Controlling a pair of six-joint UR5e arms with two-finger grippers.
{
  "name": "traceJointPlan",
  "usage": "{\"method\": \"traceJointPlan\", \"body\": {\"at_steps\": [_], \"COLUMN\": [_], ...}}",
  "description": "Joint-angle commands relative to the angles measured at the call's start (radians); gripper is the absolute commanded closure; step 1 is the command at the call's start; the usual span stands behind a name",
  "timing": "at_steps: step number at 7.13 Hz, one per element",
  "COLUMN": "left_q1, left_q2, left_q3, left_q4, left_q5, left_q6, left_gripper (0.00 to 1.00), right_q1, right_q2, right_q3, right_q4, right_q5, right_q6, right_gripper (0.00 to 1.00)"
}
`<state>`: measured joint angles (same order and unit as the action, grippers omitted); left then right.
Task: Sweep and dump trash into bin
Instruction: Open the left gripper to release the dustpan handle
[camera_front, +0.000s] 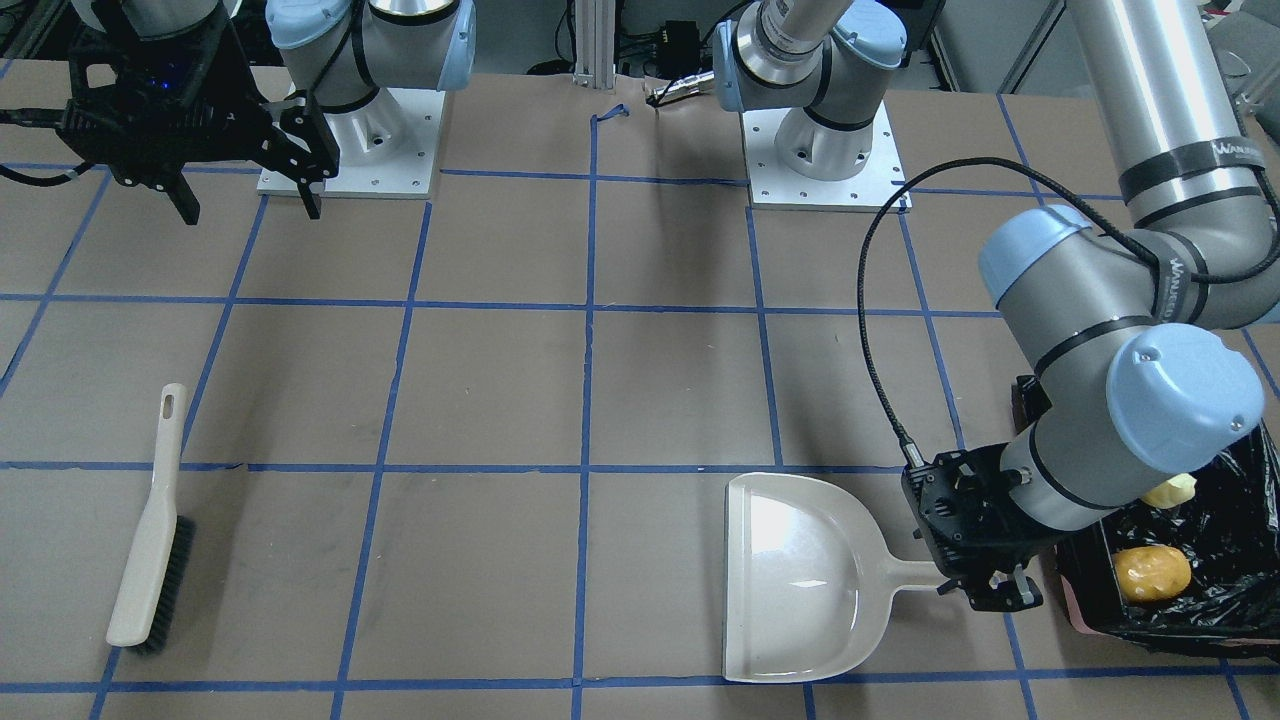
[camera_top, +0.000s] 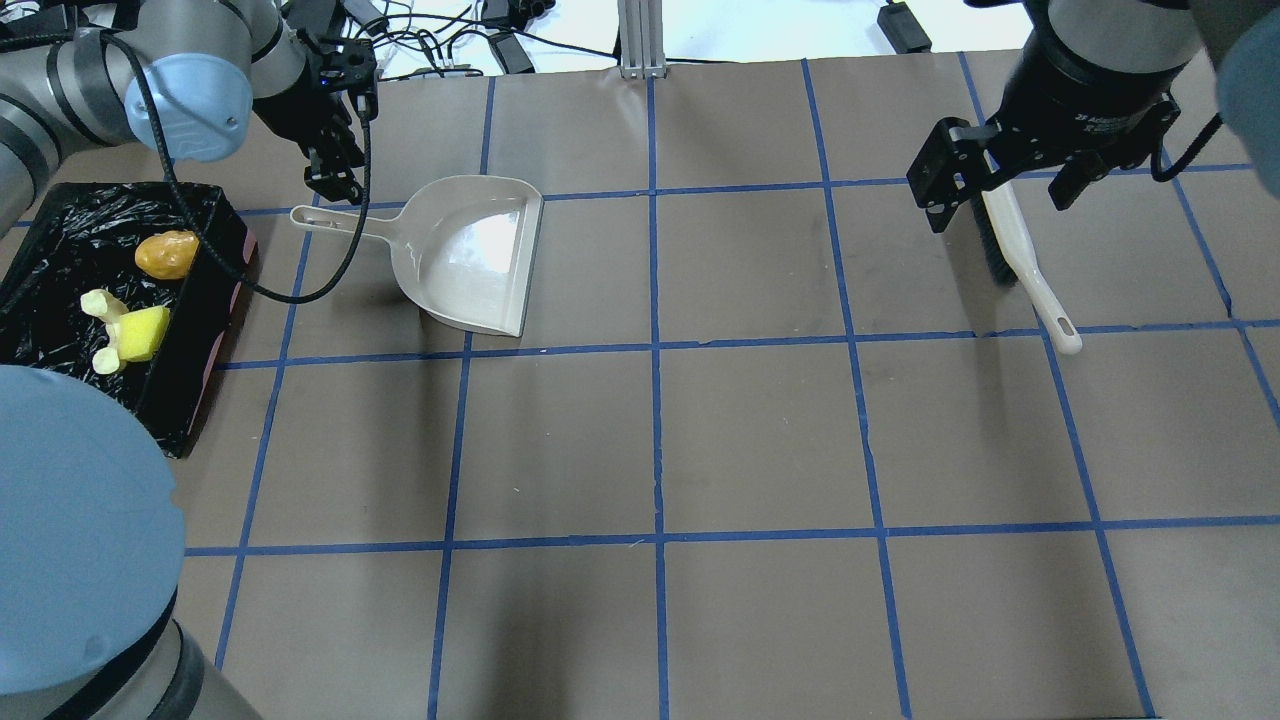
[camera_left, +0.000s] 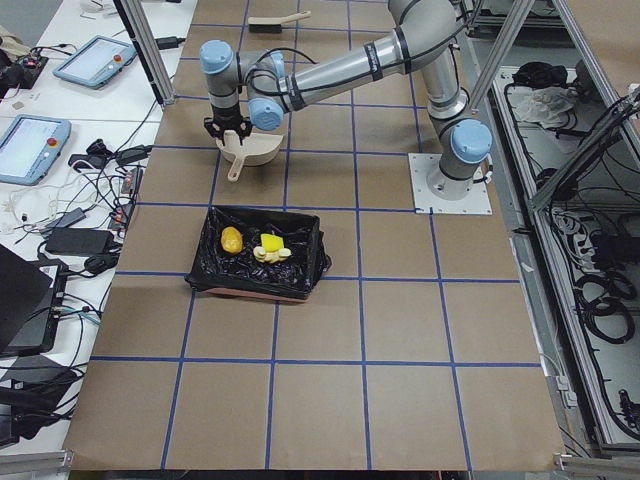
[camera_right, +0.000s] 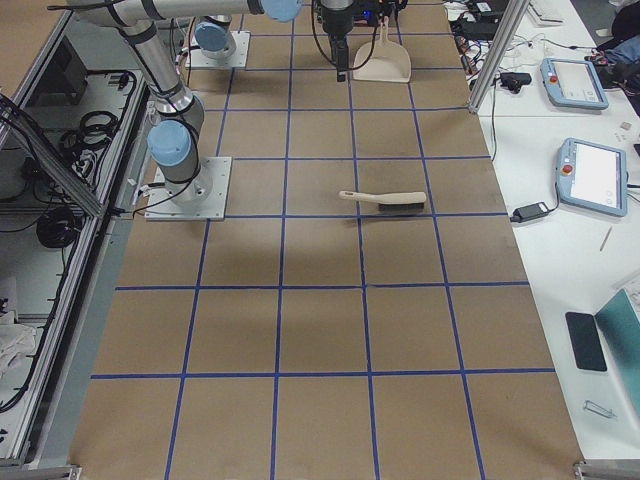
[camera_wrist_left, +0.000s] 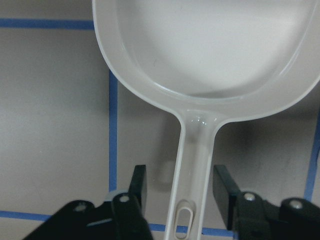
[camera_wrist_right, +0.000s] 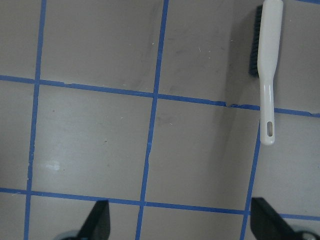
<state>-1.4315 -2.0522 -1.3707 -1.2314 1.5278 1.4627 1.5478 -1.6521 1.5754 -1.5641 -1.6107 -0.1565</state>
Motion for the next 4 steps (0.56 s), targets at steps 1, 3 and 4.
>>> {"method": "traceJointPlan", "body": {"at_steps": [1,3,4], "left_q1": [-0.029,-0.026,-0.030], "left_q2": [0.081,0.174,0.219], "left_q3": [0.028,0.027,0.015], "left_q4": [-0.126,-0.224,-0.247], "left_q5": [0.032,0.040,0.038], "left_q6": [-0.361,-0.650,-0.861], "left_gripper": [0.24,0.03,0.00], "right_q1": [0.000,0.000,0.000], "right_q2": [0.000,0.000,0.000], "right_q3": [0.000,0.000,0.000], "right_q4": [0.001,0.004,0.007], "right_q5": [0.000,0.000,-0.002], "right_q6": [0.000,0.000,0.000], "right_gripper": [0.00,0.00,0.00]}}
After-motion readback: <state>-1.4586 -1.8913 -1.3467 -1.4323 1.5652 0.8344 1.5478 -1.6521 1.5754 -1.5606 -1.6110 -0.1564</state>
